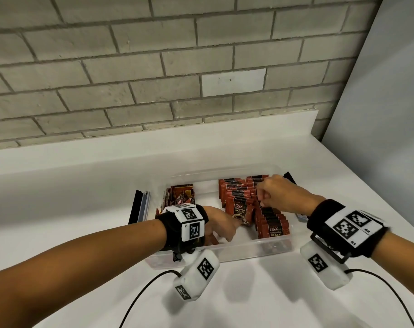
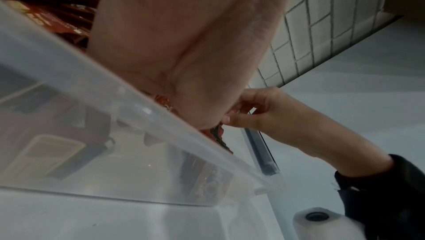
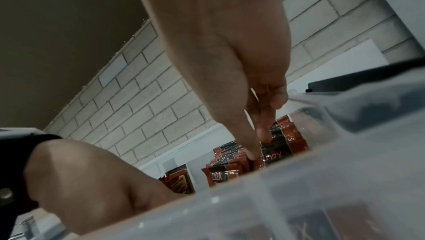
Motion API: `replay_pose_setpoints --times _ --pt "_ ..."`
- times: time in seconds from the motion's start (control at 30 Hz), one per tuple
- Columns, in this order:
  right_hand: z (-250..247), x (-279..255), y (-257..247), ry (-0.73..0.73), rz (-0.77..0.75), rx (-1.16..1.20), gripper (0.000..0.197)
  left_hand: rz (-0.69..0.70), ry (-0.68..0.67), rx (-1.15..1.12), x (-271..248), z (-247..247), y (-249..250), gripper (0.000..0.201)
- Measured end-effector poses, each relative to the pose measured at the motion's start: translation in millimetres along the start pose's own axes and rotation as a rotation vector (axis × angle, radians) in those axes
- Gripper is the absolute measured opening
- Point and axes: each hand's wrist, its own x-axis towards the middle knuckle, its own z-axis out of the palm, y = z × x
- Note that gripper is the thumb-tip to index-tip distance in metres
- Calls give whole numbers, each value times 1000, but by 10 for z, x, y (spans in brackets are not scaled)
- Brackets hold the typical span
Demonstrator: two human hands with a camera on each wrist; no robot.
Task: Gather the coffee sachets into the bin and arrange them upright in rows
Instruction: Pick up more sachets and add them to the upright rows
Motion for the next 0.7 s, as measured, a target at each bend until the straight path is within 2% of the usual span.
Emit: replay_pose_setpoints --times 0.03,0.13,0.23,0.33,0.47,0.6,0.7 --pt "1 6 -6 -5 5 -7 9 9 -1 -35 -19 -7 -7 64" --pt "39 24 -66 -60 5 -47 21 68 7 -71 -110 -19 7 70" --pt "98 33 -139 -83 0 -152 24 89 37 48 -184 -72 44 71" --pt "109 39 -182 -74 20 -159 38 105 69 111 -189 -129 30 73" --pt "75 23 -219 -53 33 -125 12 128 79 116 -49 -129 7 85" --pt "99 22 -216 -29 42 -97 13 144 128 67 34 -129 14 87" --pt "124 43 -195 -14 45 -95 14 192 107 28 24 -129 -35 87"
